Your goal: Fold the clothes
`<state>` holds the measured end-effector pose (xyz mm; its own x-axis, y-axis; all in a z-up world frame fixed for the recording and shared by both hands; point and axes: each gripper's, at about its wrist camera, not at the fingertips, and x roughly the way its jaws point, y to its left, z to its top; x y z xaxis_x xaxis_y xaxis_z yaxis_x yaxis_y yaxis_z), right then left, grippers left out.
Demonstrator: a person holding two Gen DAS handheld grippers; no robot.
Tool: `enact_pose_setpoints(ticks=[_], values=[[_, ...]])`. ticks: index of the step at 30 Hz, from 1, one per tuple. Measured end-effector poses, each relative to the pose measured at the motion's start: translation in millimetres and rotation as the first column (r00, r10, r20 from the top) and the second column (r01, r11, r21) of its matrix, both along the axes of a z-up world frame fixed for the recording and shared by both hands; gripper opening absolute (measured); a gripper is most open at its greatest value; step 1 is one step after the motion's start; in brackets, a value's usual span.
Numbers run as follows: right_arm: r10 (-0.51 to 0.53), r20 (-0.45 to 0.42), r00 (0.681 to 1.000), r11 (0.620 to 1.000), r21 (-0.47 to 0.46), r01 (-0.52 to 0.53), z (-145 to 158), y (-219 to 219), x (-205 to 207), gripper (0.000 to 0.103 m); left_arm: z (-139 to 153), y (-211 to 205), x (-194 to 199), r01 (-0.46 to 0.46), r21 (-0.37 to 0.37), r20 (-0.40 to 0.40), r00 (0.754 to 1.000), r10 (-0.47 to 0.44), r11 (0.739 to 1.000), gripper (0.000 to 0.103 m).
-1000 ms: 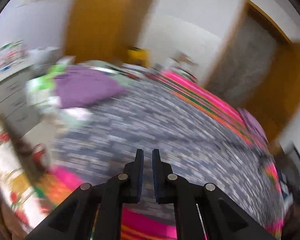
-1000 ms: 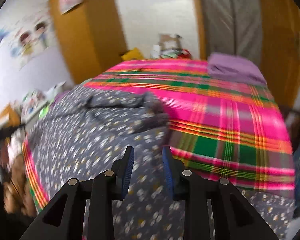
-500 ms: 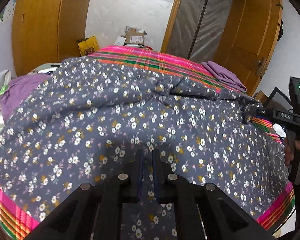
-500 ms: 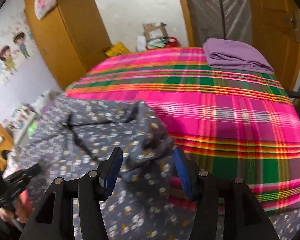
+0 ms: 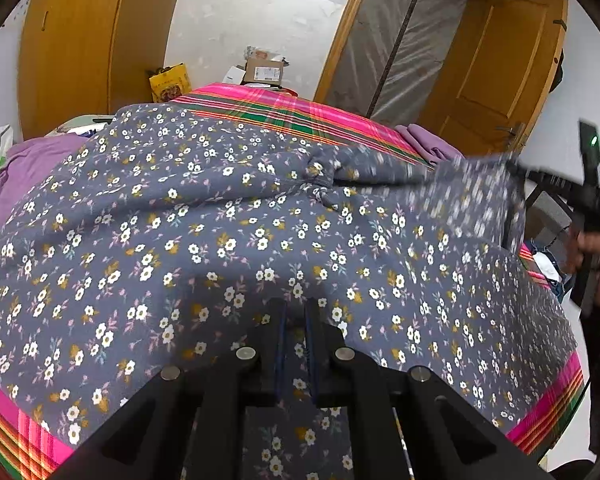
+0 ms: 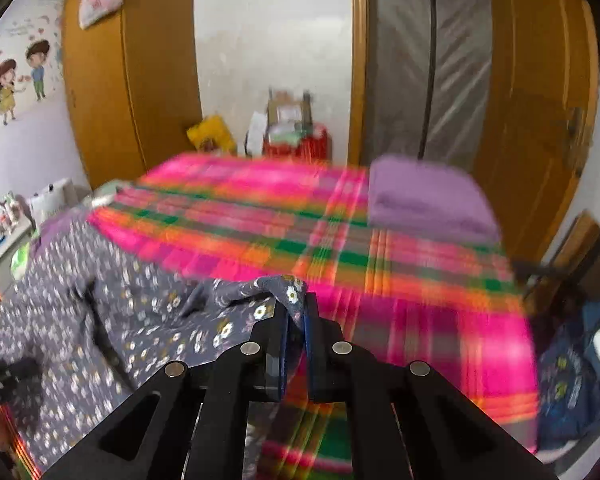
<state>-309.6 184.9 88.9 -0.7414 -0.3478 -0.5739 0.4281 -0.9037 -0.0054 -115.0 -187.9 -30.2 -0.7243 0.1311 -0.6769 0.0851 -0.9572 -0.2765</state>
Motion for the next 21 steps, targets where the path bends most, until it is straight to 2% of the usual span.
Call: enact_pose_setpoints(ticks=[3, 8, 10, 14, 20, 21], values=[[0.017, -0.137, 0.990, 0.999, 0.046, -0.011, 24, -10, 13, 0.006, 0, 0, 0, 0.001, -0.001, 0.001, 1.000, -0.001, 1.000, 0.008], [0.076, -0.236, 0.969, 0.993, 0.107, -0.052, 33, -30, 31, 0.007, -1, 0, 0, 0.001, 0.006, 0.003, 1.000, -0.001, 1.000, 0.008], [0.113, -0.207, 0.972, 0.989, 0.115, -0.091, 25, -37, 36, 0.009, -1, 1, -1, 0.003, 0.010, 0.003, 1.000, -0.003, 1.000, 0.008], [0.257, -0.071, 0.964, 0.964, 0.089, -0.251, -1, -53, 56, 0.009, 1, -1, -2, 0.004, 0.026, 0.002, 1.000, -0.004, 1.000, 0.008], [0.440, 0.047, 0.897, 0.898, 0.001, -0.440, -25, -84, 99, 0.010, 0, -4, -2, 0.008, 0.046, 0.000, 1.000, -0.008, 0.999, 0.008], [0.480, 0.074, 0.874, 0.877, -0.031, -0.479, -29, -91, 106, 0.010, 0, -4, -2, 0.008, 0.048, 0.000, 1.000, -0.008, 0.999, 0.008]])
